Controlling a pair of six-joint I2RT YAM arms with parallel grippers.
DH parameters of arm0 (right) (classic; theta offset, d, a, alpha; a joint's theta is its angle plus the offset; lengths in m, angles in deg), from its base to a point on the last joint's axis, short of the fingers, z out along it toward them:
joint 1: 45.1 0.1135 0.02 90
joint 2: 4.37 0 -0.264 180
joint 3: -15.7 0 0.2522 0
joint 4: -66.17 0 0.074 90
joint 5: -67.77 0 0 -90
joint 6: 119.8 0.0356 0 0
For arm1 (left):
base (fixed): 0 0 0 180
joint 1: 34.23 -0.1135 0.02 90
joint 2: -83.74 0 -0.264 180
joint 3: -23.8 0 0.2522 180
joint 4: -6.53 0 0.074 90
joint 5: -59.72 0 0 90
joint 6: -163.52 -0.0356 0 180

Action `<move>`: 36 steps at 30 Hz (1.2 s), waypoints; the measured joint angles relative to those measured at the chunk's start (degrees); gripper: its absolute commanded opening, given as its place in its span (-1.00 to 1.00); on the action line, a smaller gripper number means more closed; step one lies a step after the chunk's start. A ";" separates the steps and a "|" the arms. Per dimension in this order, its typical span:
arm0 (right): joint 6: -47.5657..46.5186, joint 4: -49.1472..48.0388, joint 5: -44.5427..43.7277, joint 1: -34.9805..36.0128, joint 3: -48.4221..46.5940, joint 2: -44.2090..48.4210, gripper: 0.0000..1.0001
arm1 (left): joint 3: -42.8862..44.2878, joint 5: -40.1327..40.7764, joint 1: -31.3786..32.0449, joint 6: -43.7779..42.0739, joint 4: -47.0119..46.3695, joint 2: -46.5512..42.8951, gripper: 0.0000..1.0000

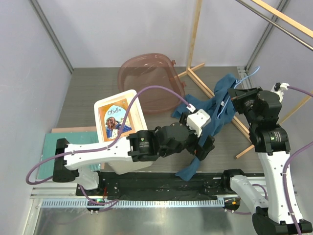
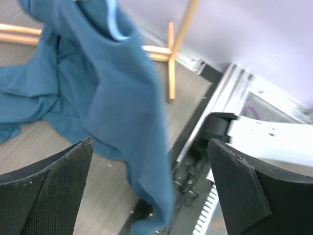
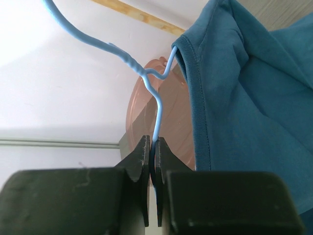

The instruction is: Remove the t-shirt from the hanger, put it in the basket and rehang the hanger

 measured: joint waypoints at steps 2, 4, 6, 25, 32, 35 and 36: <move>0.00 0.00 0.35 0.07 -0.59 0.35 -0.98 | 0.39 -1.38 -2.03 0.20 0.00 1.81 0.81; 0.00 -0.13 0.55 0.20 -0.79 0.85 -0.98 | 0.39 -3.37 -3.69 0.76 0.26 3.56 0.50; 0.02 -0.11 0.63 0.39 -0.79 1.29 -0.98 | 0.35 -5.38 -5.14 1.27 0.39 5.05 -0.11; -1.95 -0.42 -3.65 1.27 0.70 -1.77 -0.98 | -21.27 -10.91 -5.90 11.87 -4.17 -7.19 -1.00; -1.46 -0.61 -1.07 1.36 1.33 -1.42 -0.98 | -24.17 -9.70 -5.57 15.08 -6.51 -7.72 -1.00; -1.79 -1.29 1.81 1.33 1.55 -0.68 -0.98 | -23.67 -8.17 -5.44 15.54 -5.68 -7.30 -1.00; -1.95 -1.62 3.19 1.33 1.55 -0.42 -0.98 | -22.97 -7.48 -5.35 15.56 -5.03 -6.82 -1.00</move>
